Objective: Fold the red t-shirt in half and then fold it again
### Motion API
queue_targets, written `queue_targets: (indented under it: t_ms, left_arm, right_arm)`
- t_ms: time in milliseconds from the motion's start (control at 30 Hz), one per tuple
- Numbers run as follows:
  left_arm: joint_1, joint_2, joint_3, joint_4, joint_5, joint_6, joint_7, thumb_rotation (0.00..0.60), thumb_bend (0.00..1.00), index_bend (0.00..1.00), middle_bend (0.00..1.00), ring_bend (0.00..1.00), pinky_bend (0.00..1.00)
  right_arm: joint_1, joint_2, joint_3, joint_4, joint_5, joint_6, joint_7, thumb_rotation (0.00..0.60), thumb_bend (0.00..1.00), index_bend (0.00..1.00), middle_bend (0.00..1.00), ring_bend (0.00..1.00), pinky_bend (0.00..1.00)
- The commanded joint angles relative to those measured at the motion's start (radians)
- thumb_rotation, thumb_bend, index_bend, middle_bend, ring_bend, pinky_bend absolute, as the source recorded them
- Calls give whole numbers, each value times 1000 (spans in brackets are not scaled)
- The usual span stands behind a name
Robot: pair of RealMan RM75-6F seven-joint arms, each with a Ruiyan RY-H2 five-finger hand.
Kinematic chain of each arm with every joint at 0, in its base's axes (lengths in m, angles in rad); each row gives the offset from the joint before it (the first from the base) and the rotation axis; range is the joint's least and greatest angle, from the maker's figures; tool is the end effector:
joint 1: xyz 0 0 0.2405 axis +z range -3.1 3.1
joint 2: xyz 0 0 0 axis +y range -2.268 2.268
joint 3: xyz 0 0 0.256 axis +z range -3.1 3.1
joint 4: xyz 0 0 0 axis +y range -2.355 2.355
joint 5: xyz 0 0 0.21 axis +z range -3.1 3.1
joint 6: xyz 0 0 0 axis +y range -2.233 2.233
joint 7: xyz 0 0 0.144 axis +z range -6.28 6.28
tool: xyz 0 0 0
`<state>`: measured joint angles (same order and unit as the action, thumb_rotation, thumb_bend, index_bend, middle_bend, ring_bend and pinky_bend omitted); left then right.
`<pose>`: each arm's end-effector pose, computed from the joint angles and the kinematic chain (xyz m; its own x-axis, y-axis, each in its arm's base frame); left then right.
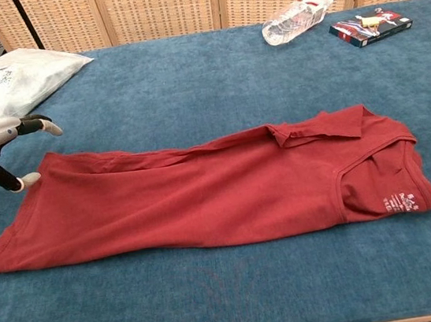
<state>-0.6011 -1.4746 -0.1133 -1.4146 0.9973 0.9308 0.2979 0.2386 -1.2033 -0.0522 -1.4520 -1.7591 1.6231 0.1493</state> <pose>-0.2476 0.3254 0.0068 0.4227 0.3746 0.8252 0.9048 -0.1219 -0.4081 -0.2726 -0.2005 0.1343 0.3215 0.0481 0.9457 -0.8591 -0.4053 0.3126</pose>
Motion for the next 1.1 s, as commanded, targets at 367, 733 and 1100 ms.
queue_targets:
  t_ms: [367, 733, 1100]
  left_arm:
    - [-8, -46, -23, 12, -92, 17, 56, 600, 437, 292, 0, 0, 0]
    - [-17, -78, -27, 48, -112, 7, 60, 600, 440, 317, 0, 0, 0]
    - [8, -100, -21, 58, -79, 47, 27, 600, 454, 563, 0, 0, 0]
  right_arm:
    - [-8, 4, 9, 2, -18, -2, 15, 600, 0, 0, 0, 0, 104]
    - [-13, 4, 17, 0, -22, -9, 14, 600, 0, 0, 0, 0, 104]
    - [-15, 5, 21, 0, -26, -15, 23, 600, 0, 0, 0, 0, 104]
